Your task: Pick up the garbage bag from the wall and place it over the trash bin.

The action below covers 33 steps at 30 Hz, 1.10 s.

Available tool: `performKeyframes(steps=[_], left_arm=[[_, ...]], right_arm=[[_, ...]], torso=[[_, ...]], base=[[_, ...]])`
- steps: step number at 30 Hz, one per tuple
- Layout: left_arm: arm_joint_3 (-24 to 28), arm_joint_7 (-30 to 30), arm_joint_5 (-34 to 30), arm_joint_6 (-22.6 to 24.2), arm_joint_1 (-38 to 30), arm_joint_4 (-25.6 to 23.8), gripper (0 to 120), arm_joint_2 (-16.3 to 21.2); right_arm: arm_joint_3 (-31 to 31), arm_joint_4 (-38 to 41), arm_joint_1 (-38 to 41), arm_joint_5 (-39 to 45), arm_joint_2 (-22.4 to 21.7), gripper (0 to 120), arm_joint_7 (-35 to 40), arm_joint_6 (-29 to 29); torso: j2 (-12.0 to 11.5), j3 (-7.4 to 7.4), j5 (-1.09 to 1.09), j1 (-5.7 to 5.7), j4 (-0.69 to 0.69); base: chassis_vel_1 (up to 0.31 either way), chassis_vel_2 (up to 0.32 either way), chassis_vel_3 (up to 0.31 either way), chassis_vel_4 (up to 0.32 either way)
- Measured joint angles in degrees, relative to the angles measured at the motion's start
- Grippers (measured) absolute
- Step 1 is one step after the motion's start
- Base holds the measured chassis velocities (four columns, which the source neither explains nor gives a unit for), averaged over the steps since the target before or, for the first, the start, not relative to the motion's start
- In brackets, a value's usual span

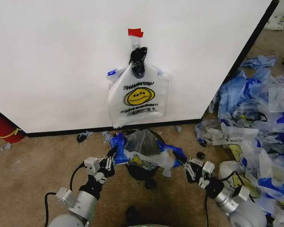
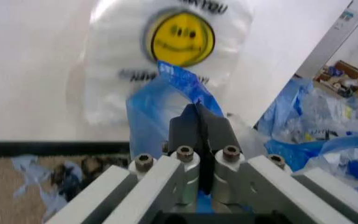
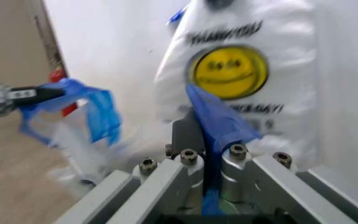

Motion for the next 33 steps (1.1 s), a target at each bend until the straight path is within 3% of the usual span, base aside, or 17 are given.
performKeyframes(steps=[9,18,23,33], left_arm=[[0.0,-0.1,-2.1,0.6,-1.2,-1.2,0,1.0],[2.9,1.0,-0.8,-0.1,0.2,1.6,0,-0.8],[4.3,1.1,-0.4,-0.2,-0.9,3.2,0,-3.5],[4.4,1.6,1.9,-1.6,1.5,4.1,0,-4.6]], right_arm=[[2.6,0.3,0.8,0.9,0.6,0,1.6,-0.6],[4.3,-0.3,-2.0,0.3,1.2,0,-1.4,-0.4],[6.4,-3.9,-4.8,-1.6,2.1,0,-11.8,1.5],[5.7,-10.2,-5.2,-3.7,3.4,0,-19.2,3.9]], torso=[[0.0,0.0,-0.01,0.0,0.0],[0.0,-0.01,-0.01,0.0,0.01],[0.0,-0.01,-0.01,0.0,0.0],[0.0,-0.01,0.0,0.0,0.0]], base=[[0.0,0.0,0.0,0.0],[0.0,0.0,0.0,0.0],[0.0,0.0,0.0,0.0],[0.0,0.0,0.0,0.0]])
